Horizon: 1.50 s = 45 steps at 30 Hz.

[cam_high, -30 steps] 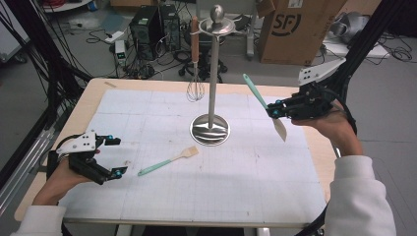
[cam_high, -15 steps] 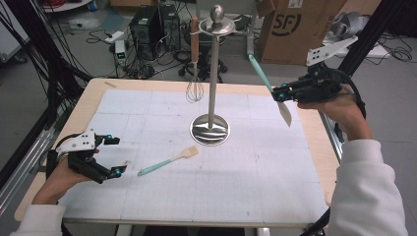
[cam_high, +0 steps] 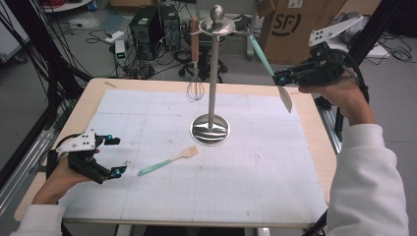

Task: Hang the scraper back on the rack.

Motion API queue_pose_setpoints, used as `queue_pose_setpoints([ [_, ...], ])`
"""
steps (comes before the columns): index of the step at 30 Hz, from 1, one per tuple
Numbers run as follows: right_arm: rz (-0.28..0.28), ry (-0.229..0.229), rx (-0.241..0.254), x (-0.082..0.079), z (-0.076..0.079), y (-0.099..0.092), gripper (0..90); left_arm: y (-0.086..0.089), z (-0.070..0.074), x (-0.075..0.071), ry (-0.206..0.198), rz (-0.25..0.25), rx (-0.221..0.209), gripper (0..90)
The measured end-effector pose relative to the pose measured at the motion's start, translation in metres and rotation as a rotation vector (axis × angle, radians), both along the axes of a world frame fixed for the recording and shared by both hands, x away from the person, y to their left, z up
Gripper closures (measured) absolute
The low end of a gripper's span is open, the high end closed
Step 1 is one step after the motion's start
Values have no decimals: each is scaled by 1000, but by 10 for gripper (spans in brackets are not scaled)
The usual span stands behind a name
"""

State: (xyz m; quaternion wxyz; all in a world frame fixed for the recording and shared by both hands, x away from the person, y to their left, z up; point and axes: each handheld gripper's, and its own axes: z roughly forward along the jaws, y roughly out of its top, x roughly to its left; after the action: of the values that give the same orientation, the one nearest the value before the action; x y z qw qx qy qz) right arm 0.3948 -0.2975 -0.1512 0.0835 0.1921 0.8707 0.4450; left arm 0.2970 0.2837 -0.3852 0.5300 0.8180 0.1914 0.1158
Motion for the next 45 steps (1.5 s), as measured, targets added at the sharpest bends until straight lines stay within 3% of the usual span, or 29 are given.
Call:
queue_pose_setpoints([
  [15,-2,-3,-6,15,6,11,805,0,-1,1,3,-5,4,17],
  [25,8,-4,-4,25,1,16,804,0,-1,1,7,0,0,17],
  [37,6,11,-13,26,-3,18,805,0,-1,1,7,1,0,17],
  [45,16,22,-6,35,-12,33,806,0,-1,1,6,-2,0,17],
])
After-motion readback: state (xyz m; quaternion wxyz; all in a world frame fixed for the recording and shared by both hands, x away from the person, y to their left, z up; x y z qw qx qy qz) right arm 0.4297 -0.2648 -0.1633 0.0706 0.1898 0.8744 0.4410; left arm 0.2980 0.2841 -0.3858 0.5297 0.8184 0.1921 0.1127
